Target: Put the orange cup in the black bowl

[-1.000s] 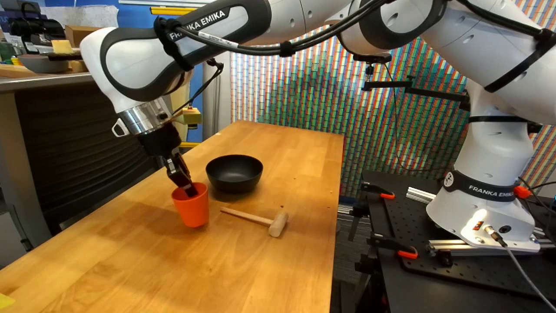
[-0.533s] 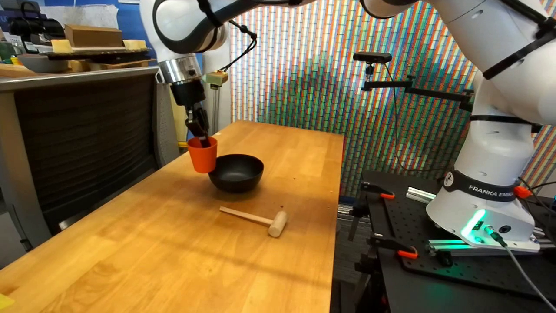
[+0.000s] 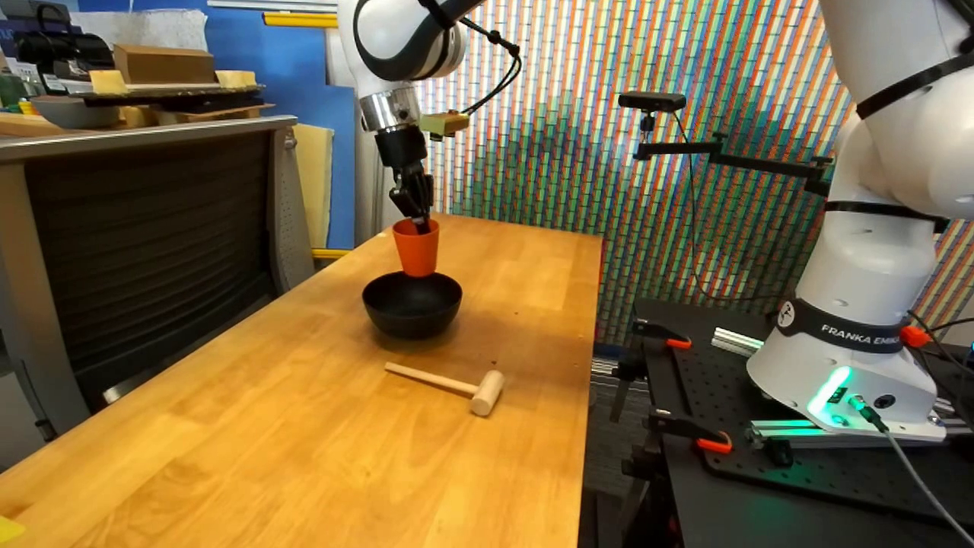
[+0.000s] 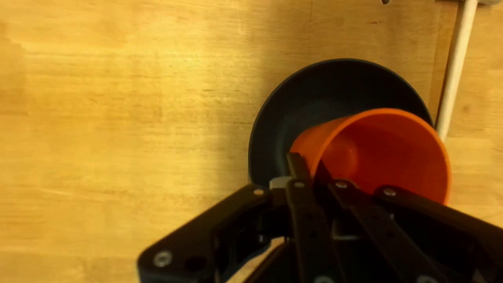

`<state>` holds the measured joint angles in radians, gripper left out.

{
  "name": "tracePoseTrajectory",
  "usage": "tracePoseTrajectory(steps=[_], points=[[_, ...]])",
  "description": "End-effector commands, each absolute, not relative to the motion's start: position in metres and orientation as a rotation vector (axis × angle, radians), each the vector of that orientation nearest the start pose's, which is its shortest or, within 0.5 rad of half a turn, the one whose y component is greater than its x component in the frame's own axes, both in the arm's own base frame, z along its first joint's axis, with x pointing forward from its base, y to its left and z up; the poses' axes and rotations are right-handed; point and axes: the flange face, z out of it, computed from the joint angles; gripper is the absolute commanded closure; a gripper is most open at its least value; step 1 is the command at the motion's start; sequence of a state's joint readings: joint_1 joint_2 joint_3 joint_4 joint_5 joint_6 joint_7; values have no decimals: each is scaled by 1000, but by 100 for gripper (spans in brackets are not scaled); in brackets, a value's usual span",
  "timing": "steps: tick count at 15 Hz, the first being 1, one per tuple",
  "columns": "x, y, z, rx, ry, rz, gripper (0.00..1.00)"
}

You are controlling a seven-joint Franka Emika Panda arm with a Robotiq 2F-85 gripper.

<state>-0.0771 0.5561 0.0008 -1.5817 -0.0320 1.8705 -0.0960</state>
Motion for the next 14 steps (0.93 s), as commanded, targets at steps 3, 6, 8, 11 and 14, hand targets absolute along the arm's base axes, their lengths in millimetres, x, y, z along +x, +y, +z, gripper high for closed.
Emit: tracePoseTrajectory(steps=[3, 6, 8, 11, 14], points=[[634, -25, 244, -3097, -101, 435, 99], [633, -9, 222, -3096, -165, 417, 99], [634, -4, 218, -3105, -195, 402, 92], [627, -10, 238, -3143, -197, 373, 64], [608, -28, 278, -3209, -186, 298, 41]])
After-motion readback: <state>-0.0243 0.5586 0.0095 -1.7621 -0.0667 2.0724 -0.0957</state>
